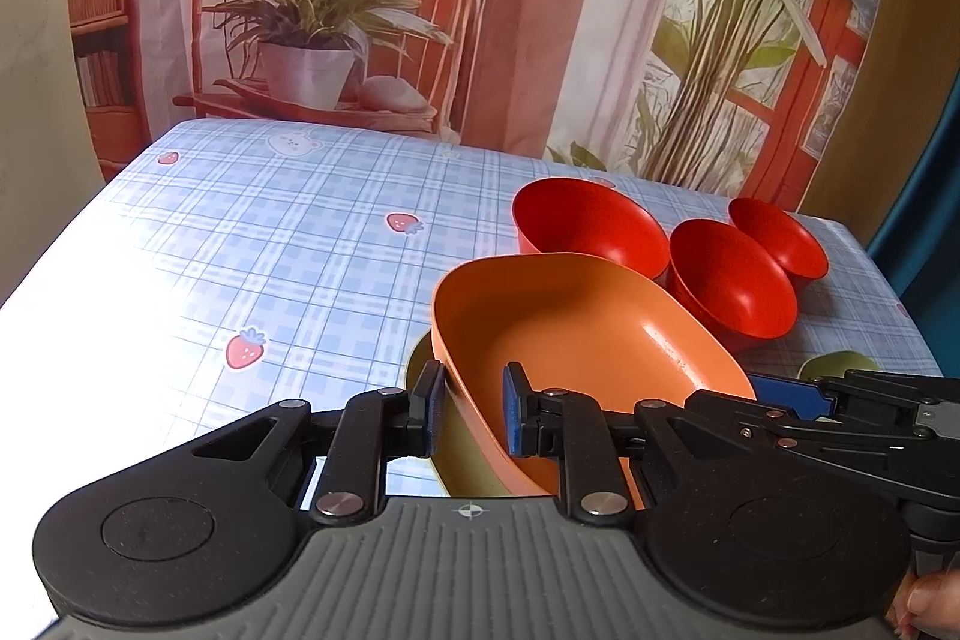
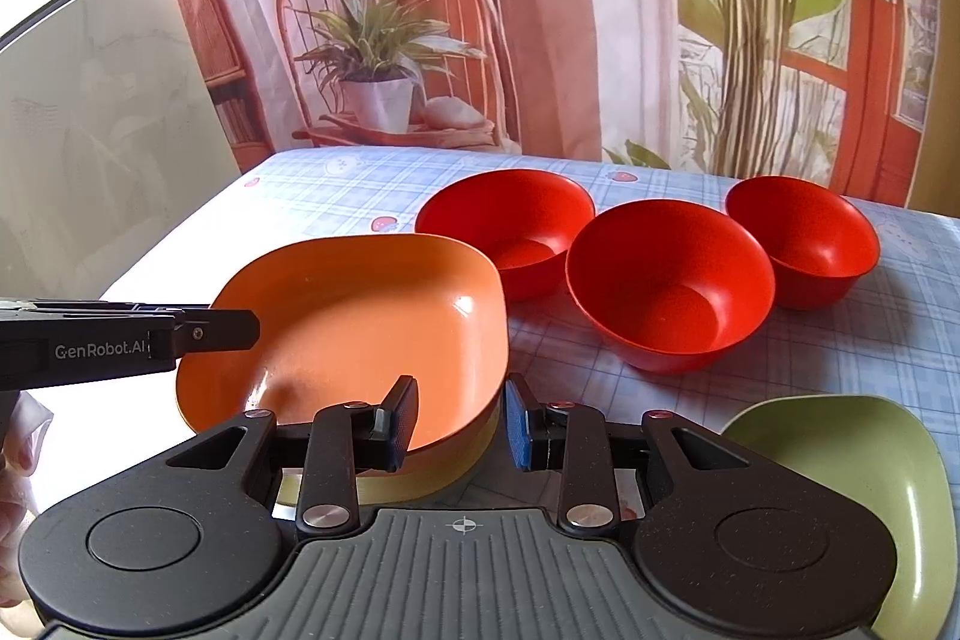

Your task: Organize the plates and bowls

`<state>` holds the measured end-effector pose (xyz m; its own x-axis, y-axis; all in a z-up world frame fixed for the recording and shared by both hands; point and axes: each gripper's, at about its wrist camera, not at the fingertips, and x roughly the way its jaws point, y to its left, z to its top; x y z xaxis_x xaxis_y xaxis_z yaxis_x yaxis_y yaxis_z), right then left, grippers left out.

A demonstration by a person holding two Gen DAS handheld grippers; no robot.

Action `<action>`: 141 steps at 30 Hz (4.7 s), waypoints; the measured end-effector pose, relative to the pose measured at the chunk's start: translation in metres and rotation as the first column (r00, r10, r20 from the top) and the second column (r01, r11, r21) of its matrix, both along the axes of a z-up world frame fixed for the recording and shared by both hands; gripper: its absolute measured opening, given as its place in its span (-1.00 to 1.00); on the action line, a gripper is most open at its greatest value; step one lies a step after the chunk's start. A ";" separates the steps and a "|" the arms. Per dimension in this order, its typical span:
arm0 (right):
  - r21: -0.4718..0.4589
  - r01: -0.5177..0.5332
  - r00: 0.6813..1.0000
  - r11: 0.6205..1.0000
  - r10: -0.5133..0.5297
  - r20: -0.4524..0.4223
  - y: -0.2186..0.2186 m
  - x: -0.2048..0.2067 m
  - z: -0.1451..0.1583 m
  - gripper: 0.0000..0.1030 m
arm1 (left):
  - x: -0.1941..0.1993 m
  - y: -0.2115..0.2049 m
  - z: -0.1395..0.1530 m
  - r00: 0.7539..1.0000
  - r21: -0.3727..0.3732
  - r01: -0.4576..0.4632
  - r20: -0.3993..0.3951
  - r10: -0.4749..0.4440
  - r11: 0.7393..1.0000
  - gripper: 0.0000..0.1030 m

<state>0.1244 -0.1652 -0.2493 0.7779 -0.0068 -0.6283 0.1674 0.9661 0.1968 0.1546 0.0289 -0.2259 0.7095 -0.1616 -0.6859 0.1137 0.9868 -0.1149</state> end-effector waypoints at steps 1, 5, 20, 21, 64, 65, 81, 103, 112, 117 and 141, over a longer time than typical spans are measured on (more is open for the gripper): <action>-0.004 -0.003 1.000 1.000 0.003 -0.008 0.001 0.003 -0.003 -0.44 | 0.001 0.000 -0.002 1.000 0.004 0.000 -0.004 0.000 1.000 -0.59; -0.030 -0.012 1.000 0.999 0.011 -0.030 0.005 0.009 -0.011 -0.44 | 0.004 0.002 -0.010 1.000 0.016 0.003 -0.022 -0.003 1.000 -0.59; -0.122 -0.040 0.997 0.992 0.033 -0.063 0.021 0.013 -0.015 -0.44 | 0.007 0.004 -0.025 0.999 0.053 -0.001 -0.049 0.004 0.999 -0.59; -0.138 -0.043 0.997 0.990 0.034 -0.063 0.023 0.013 -0.015 -0.44 | 0.007 0.003 -0.026 0.999 0.061 -0.001 -0.046 0.004 0.998 -0.59; -0.157 0.141 0.990 0.977 -0.141 0.013 -0.054 -0.076 0.008 -0.31 | -0.012 -0.081 0.007 0.993 -0.028 0.119 -0.004 -0.119 0.992 -0.43; -0.156 0.154 0.988 0.976 -0.153 0.015 -0.060 -0.080 0.008 -0.30 | -0.013 -0.087 0.007 0.991 -0.028 0.130 -0.007 -0.130 0.991 -0.43; -0.147 0.341 0.939 0.928 -0.343 0.014 -0.142 -0.149 0.000 -0.30 | -0.030 -0.165 -0.015 0.959 -0.030 0.274 -0.075 -0.275 0.961 -0.38; -0.081 0.347 0.937 0.934 -0.349 -0.016 -0.154 -0.155 -0.025 -0.31 | -0.025 -0.181 -0.043 0.940 -0.033 0.309 -0.140 -0.311 0.950 -0.32; -0.040 0.322 0.945 0.946 -0.324 -0.045 -0.152 -0.139 -0.037 -0.48 | -0.022 -0.186 -0.051 0.932 -0.047 0.329 -0.141 -0.333 0.943 -0.59; -0.038 0.327 0.943 0.944 -0.328 -0.050 -0.150 -0.136 -0.039 -0.56 | -0.023 -0.183 -0.051 0.933 -0.047 0.331 -0.132 -0.335 0.942 -0.63; -0.049 0.270 0.963 0.962 -0.268 0.031 -0.111 -0.117 0.004 -0.60 | -0.031 -0.140 0.001 0.965 -0.021 0.260 -0.005 -0.260 0.965 -0.62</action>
<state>0.0076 -0.2764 -0.2455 0.7574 -0.2499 -0.6032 0.4184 0.8950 0.1546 0.1239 -0.1106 -0.2247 0.6361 -0.3541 -0.6856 0.3656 0.9207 -0.1363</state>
